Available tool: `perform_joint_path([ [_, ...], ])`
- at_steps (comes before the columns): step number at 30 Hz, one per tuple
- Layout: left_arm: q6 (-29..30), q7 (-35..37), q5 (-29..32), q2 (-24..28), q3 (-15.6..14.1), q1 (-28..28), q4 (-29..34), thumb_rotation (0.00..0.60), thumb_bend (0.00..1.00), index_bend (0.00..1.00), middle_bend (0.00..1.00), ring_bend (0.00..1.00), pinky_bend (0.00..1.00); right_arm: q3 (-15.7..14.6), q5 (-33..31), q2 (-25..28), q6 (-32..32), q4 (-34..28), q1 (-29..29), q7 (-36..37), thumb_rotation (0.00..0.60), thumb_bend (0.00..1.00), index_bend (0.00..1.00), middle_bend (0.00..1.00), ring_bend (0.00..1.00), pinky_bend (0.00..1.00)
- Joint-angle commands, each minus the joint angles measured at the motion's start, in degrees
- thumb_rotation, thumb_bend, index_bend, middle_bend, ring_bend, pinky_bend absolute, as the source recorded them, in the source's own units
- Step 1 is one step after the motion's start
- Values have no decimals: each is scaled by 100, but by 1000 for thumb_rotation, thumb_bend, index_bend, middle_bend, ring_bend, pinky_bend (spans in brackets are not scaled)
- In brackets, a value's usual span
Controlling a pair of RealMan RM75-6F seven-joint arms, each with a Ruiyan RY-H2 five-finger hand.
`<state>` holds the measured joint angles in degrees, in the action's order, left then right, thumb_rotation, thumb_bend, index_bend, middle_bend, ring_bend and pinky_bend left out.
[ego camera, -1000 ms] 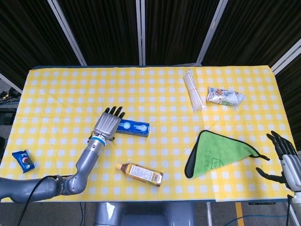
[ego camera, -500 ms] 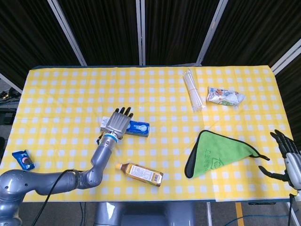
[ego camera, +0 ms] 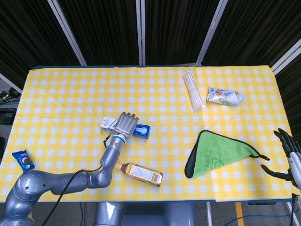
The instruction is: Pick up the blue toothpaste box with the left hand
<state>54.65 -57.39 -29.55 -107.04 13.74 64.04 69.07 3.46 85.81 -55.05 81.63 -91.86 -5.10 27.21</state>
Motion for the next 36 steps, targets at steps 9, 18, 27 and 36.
perform_joint_path([
  [9, 396, 357, -892, 139, -226, -153, 241, 600, 395, 539, 341, 350, 404, 7, 29, 16, 80, -42, 37, -14, 600, 80, 0, 0, 0, 0],
  [18, 799, 589, -1339, 759, 35, -248, 1110, 600, 394, 538, 341, 350, 404, -7, 92, 33, 134, -100, 60, -52, 600, 80, 0, 0, 0, 0],
  [27, 1103, 1673, -1713, 770, 557, -418, 1595, 600, 395, 507, 341, 350, 404, -5, 115, 55, 200, -140, 90, -64, 600, 80, 0, 0, 0, 0],
  [36, 1265, 2414, -2083, 546, 798, -465, 1562, 600, 394, 490, 341, 350, 404, 10, 80, 61, 181, -126, 88, -46, 600, 80, 0, 0, 0, 0],
])
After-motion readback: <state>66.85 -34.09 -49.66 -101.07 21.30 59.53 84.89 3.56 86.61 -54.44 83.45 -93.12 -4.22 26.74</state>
